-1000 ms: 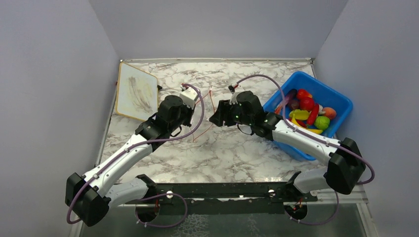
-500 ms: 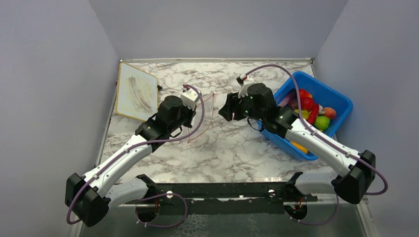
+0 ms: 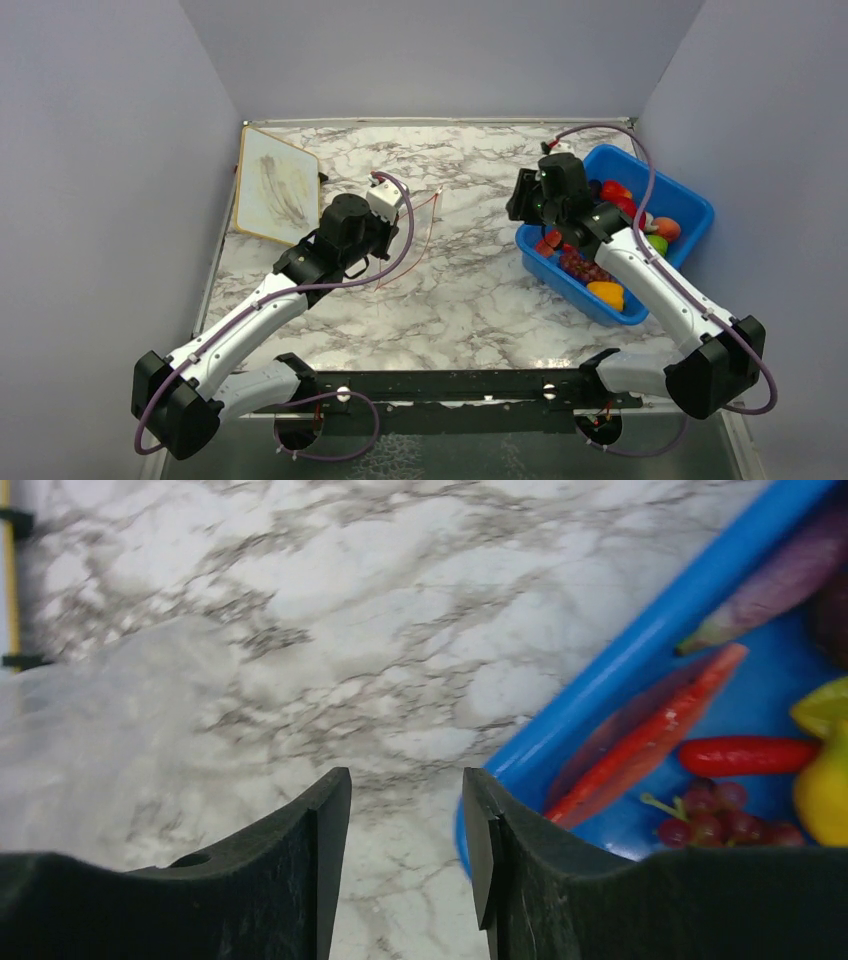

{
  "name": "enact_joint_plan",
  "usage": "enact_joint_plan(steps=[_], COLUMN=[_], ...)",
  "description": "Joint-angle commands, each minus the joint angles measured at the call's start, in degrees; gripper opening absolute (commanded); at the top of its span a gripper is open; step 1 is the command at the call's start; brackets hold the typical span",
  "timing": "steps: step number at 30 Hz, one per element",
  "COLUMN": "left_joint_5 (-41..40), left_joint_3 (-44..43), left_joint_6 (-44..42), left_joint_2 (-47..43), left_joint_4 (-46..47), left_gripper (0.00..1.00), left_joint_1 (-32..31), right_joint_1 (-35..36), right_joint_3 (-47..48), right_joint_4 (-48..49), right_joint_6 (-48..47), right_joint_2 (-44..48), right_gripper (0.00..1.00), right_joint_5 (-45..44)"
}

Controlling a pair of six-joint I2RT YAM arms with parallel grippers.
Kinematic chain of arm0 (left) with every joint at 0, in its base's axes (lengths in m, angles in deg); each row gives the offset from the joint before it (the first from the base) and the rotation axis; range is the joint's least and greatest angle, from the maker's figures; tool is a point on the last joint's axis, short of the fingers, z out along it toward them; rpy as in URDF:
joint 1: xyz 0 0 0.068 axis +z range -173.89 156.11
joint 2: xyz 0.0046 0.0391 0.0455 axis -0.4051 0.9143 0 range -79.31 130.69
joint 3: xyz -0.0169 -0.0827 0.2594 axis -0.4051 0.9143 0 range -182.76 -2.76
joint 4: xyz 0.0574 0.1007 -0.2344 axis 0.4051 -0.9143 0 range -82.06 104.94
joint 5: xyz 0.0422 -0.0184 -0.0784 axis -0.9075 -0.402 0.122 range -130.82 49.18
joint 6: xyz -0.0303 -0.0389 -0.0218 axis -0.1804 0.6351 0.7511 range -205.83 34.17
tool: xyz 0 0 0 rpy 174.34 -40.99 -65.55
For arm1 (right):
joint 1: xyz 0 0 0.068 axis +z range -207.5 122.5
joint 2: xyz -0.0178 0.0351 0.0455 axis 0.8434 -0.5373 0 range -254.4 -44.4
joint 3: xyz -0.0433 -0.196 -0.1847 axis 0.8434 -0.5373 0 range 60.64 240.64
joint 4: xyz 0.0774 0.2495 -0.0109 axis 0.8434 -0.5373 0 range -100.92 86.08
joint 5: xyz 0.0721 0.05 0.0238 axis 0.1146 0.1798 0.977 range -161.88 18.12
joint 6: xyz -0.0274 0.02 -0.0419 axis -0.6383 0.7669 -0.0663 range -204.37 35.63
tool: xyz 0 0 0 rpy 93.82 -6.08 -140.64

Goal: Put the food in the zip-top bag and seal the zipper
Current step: Pick up the fake fruit from the bin.

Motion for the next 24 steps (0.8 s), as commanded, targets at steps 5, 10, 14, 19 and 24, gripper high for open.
enact_joint_plan(steps=[5,10,14,19,24], left_joint_5=[1.74,1.68,1.73,1.54,1.49], left_joint_3=[0.91,0.9,0.9,1.04,1.04], left_joint_6=[0.42,0.23,0.15,0.01,-0.19], left_joint_2=[-1.52,-1.62,-1.67,-1.85,-1.95], left_joint_4=[1.7,1.78,1.75,1.79,1.73], left_gripper=[0.0,0.0,0.0,0.0,0.0], left_joint_1=[0.18,0.16,0.12,0.19,0.17], right_joint_1=[-9.86,-14.94,-18.14,-21.21,-22.38], right_joint_3=[-3.88,-5.51,-6.41,-6.05,-4.25], right_joint_4=[-2.11,-0.68,3.17,7.62,8.88], right_joint_6=[2.37,4.15,4.86,6.0,7.08], right_joint_2=[1.51,-1.44,-4.82,-10.88,-15.93], right_gripper=[0.39,0.39,0.38,0.3,0.31], right_joint_5=[-11.77,-12.86,-12.42,-11.56,-12.42])
